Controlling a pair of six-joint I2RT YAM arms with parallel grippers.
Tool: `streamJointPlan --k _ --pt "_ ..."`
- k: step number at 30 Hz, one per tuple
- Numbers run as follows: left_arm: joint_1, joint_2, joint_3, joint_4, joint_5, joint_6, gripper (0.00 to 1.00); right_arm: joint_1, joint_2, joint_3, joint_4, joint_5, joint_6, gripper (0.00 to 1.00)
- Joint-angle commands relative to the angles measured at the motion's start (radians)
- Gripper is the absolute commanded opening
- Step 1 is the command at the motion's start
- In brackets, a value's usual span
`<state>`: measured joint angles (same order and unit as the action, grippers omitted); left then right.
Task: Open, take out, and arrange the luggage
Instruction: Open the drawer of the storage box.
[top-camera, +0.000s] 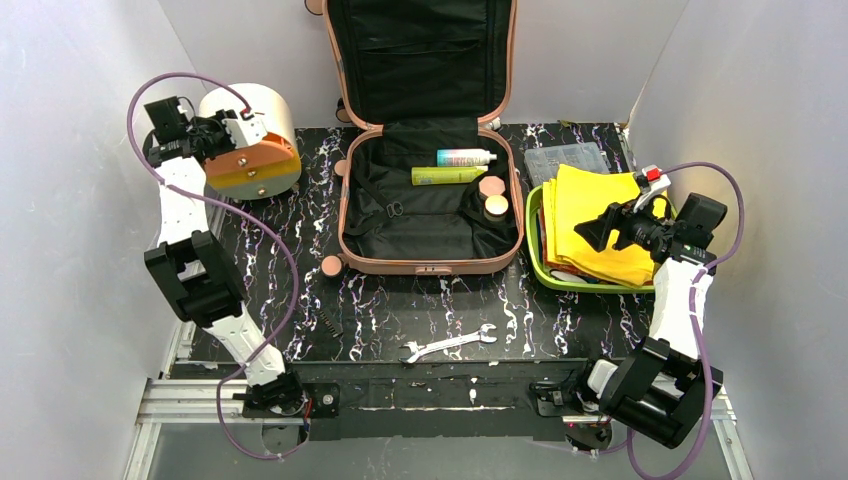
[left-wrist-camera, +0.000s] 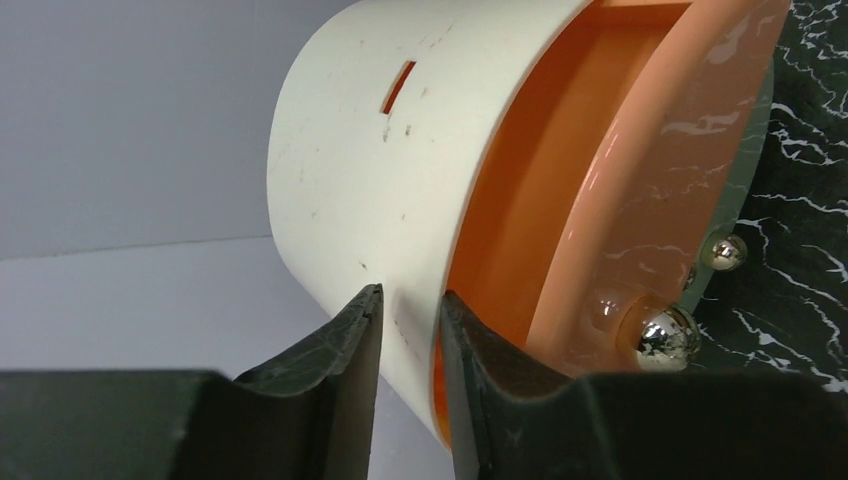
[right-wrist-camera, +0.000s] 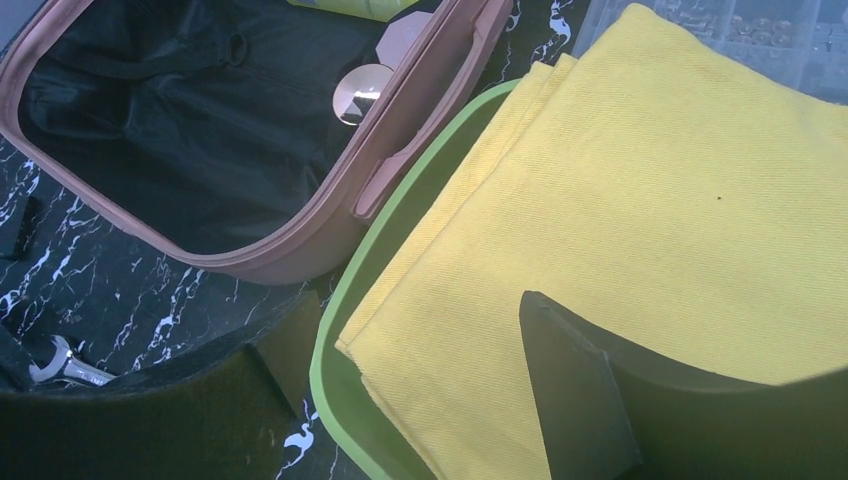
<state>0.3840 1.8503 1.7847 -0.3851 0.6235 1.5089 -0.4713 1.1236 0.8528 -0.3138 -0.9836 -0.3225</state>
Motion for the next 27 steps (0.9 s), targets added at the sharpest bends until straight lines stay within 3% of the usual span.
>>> streamJointPlan --k 1,7,19,23,27 --pt "-0.009 -0.057 -0.088 -0.021 -0.004 -0.136 0.25 -0.009 -0.017 0.003 0.027 -0.032 0.012 0.82" --pt "-0.017 -0.127 -0.186 0.072 -0.060 -0.228 0.15 -0.013 -0.029 0.000 0.039 -0.033 0.032 0.83" --pt "-0.040 -0.226 -0.277 0.218 -0.149 -0.406 0.16 -0.014 -0.025 0.000 0.047 -0.035 0.048 0.85" --pt "-0.055 -0.226 -0.285 0.254 -0.172 -0.415 0.19 -0.014 -0.025 -0.001 0.047 -0.038 0.049 0.85" --pt "-0.058 -0.196 -0.267 0.286 -0.180 -0.394 0.33 -0.016 -0.028 -0.001 0.048 -0.040 0.049 0.86"
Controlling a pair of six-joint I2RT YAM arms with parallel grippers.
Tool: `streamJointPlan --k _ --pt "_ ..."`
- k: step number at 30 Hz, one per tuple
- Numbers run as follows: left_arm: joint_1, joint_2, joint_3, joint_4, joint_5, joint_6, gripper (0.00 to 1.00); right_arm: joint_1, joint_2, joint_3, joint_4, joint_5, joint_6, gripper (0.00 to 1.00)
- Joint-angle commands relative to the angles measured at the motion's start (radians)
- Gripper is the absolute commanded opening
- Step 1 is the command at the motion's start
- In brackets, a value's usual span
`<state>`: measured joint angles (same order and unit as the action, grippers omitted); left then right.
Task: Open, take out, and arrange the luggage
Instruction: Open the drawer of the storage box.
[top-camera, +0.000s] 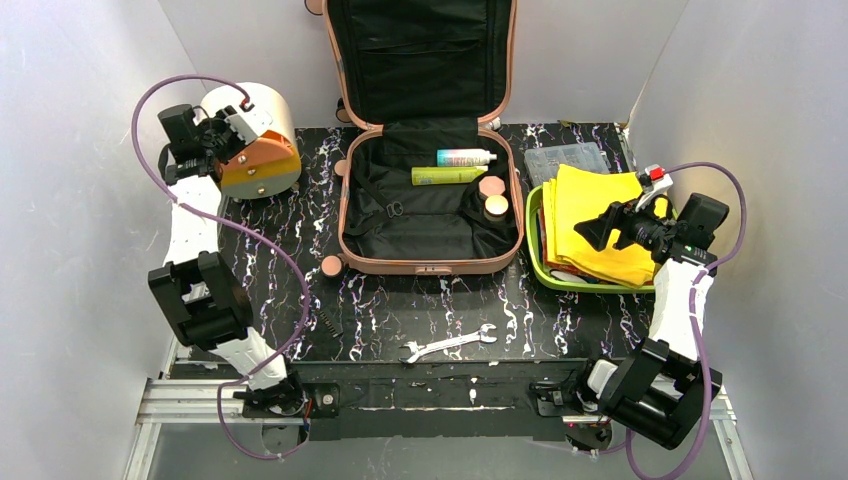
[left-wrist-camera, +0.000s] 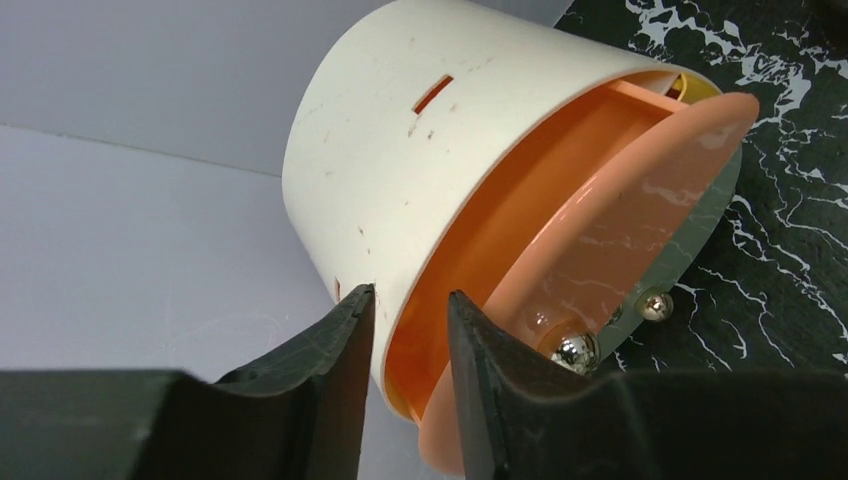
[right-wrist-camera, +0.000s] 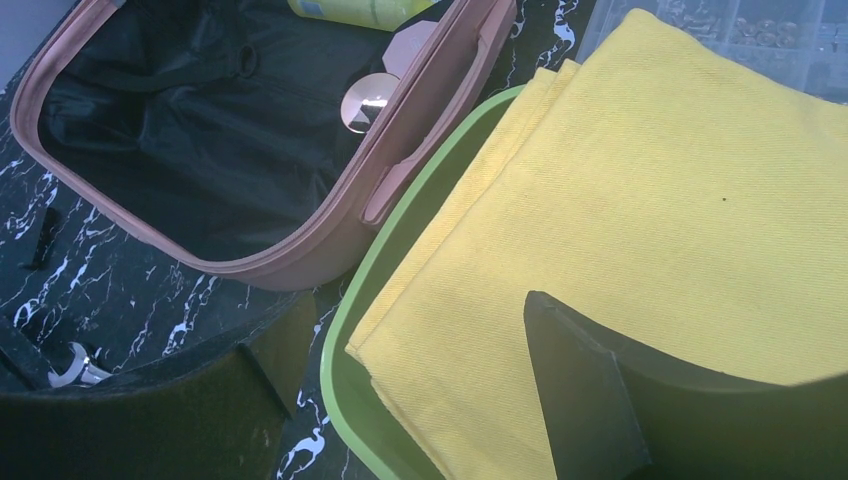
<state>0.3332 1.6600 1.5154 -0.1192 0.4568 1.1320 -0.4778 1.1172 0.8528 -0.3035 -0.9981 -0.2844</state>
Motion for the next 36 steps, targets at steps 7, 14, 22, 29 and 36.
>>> streamJointPlan --k 7,14,22,29,36 --pt "-0.007 0.088 0.148 -0.087 0.020 0.031 0.46 -0.010 -0.019 -0.003 0.038 -0.027 0.011 0.86" --pt "-0.007 0.169 0.261 -0.266 0.066 0.124 0.49 -0.015 -0.017 -0.004 0.041 -0.027 0.011 0.86" --pt "-0.007 0.227 0.270 -0.200 0.026 0.136 0.50 -0.015 -0.008 -0.004 0.043 -0.025 0.011 0.86" --pt "-0.007 0.260 0.263 -0.122 0.013 0.165 0.48 -0.015 0.003 -0.003 0.044 -0.020 0.014 0.86" --pt "0.001 0.233 0.231 -0.107 0.074 0.254 0.66 -0.015 0.003 -0.003 0.045 -0.014 0.016 0.85"
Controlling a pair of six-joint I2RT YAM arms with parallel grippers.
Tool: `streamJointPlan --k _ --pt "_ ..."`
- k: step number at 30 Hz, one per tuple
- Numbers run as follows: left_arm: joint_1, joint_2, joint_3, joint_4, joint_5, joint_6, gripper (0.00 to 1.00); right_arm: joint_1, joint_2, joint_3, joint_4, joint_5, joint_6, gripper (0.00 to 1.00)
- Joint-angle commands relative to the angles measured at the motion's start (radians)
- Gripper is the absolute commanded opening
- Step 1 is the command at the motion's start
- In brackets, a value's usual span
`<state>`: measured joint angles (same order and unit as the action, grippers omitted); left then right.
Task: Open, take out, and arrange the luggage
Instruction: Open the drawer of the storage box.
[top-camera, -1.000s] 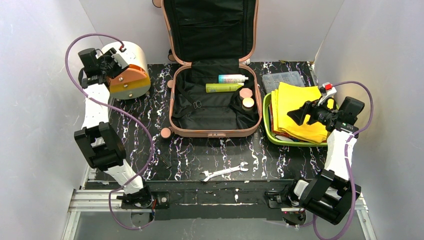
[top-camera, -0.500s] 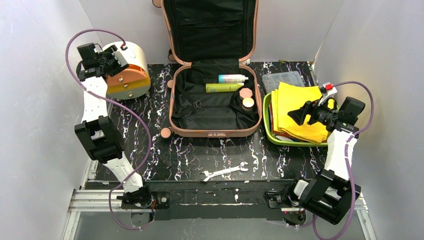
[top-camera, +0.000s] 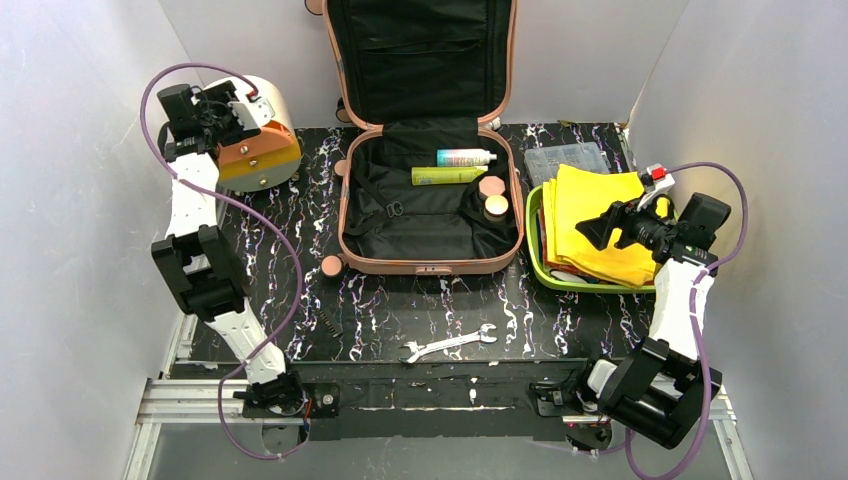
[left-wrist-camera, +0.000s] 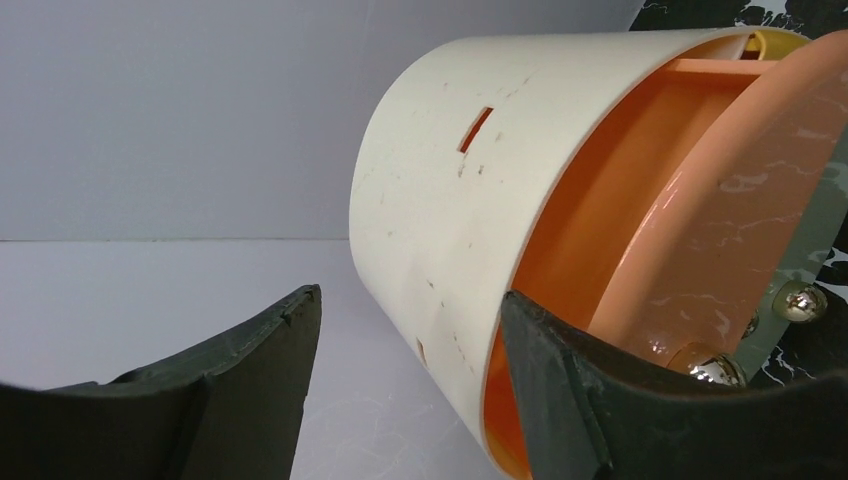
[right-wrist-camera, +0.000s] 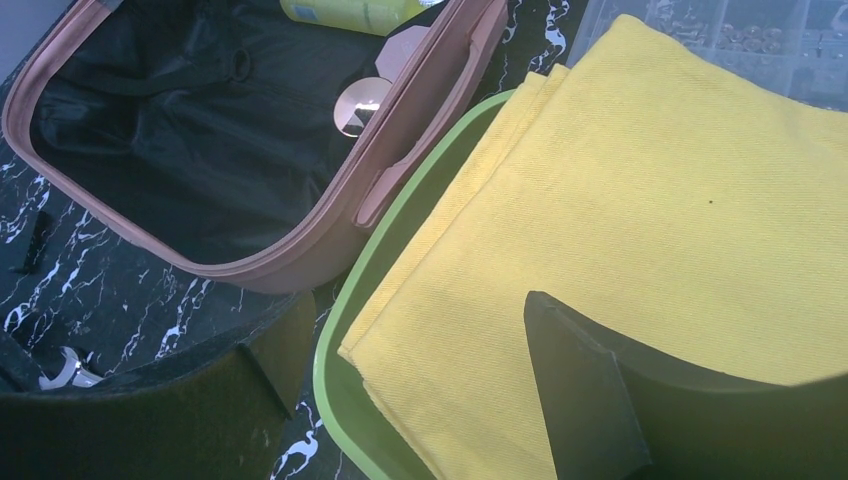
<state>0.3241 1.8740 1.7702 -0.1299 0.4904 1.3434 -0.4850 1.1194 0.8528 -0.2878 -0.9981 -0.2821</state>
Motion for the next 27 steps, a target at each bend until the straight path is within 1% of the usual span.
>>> streamJointPlan --k 1,4,6,12,15,17,19,23,27 --pt "0.016 0.024 0.016 -0.174 0.072 0.053 0.66 -0.008 0.001 -0.003 0.031 -0.014 0.014 0.85" --pt "0.022 0.062 0.152 -0.402 0.130 0.074 0.66 -0.007 0.003 -0.004 0.033 -0.015 0.018 0.85" --pt "0.021 0.074 0.201 -0.456 0.142 0.062 0.67 -0.009 0.001 -0.003 0.033 -0.014 0.018 0.85" --pt "0.021 0.122 0.275 -0.620 0.138 0.106 0.68 -0.010 -0.006 -0.004 0.033 -0.017 0.020 0.85" --pt "0.021 0.153 0.336 -0.731 0.157 0.121 0.68 -0.012 -0.004 -0.003 0.033 -0.020 0.021 0.85" --pt "0.022 0.168 0.358 -0.778 0.173 0.122 0.69 -0.012 -0.003 -0.003 0.033 -0.020 0.023 0.85" --pt "0.015 0.180 0.374 -0.762 0.172 0.080 0.70 -0.012 -0.004 -0.003 0.033 -0.020 0.023 0.85" --pt "0.005 0.208 0.420 -0.594 0.112 -0.146 0.70 -0.012 -0.002 -0.004 0.036 -0.018 0.024 0.85" --pt "-0.011 0.218 0.432 -0.554 0.083 -0.212 0.71 -0.013 0.003 -0.003 0.038 -0.017 0.030 0.85"
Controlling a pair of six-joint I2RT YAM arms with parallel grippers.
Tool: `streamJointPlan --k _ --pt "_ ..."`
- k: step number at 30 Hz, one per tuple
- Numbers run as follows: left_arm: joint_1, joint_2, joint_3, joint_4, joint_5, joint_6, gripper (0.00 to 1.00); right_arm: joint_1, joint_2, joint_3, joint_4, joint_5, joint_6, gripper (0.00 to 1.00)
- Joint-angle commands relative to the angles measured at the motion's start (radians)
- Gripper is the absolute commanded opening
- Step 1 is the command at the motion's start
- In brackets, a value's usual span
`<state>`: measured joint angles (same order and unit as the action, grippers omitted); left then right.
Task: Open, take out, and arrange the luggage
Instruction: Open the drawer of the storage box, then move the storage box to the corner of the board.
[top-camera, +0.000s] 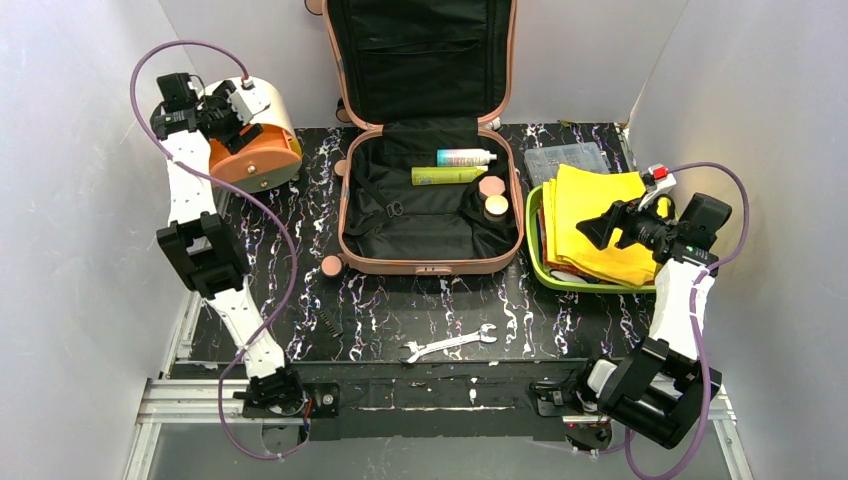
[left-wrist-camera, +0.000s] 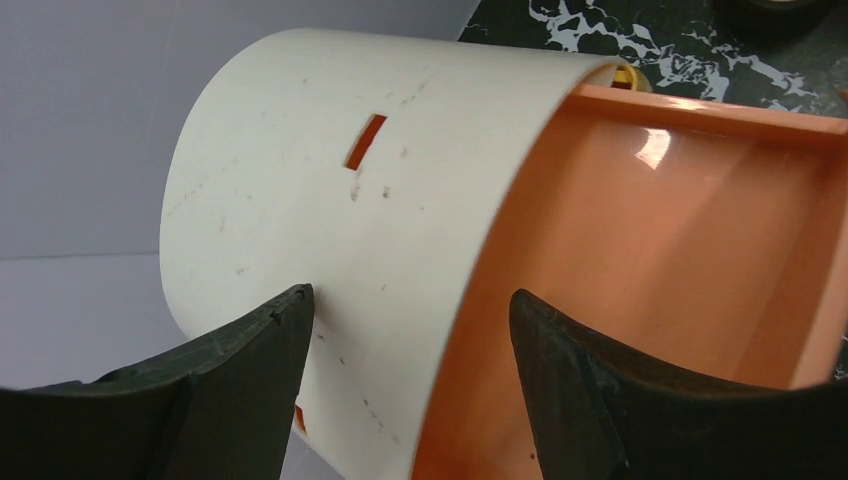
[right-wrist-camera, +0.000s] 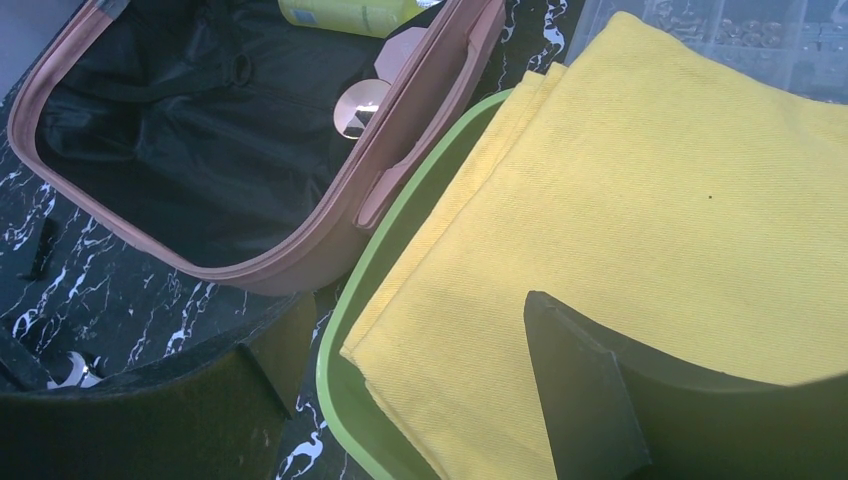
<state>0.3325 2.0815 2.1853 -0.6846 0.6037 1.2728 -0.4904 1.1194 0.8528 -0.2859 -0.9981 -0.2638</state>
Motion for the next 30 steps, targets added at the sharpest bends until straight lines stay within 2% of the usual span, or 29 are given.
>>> streamJointPlan --k 1,5,7,11,17,22,26,30 --pt "-0.029 0.008 0.005 0.026 -0.048 -0.159 0.71 -0.008 0.005 -0.003 0.037 -0.017 0.013 0.85" --pt "-0.059 -0.001 -0.036 0.152 -0.130 -0.256 0.72 -0.008 0.006 -0.004 0.039 -0.014 0.017 0.85" --pt "-0.071 -0.002 -0.054 0.189 -0.174 -0.263 0.68 -0.008 0.005 -0.003 0.039 -0.013 0.020 0.85" --pt "-0.080 -0.019 -0.133 0.252 -0.230 -0.217 0.65 -0.011 0.001 -0.004 0.040 -0.013 0.023 0.85" --pt "-0.081 -0.035 -0.210 0.335 -0.284 -0.153 0.69 -0.014 0.000 -0.004 0.042 -0.017 0.025 0.85" --pt "-0.080 -0.056 -0.281 0.464 -0.327 -0.125 0.67 -0.016 0.002 -0.005 0.042 -0.020 0.027 0.85" --pt "-0.081 -0.093 -0.329 0.527 -0.314 -0.135 0.65 -0.019 0.002 -0.006 0.043 -0.020 0.026 0.85" --pt "-0.082 -0.131 -0.371 0.560 -0.287 -0.153 0.57 -0.019 0.005 -0.006 0.044 -0.025 0.026 0.85"
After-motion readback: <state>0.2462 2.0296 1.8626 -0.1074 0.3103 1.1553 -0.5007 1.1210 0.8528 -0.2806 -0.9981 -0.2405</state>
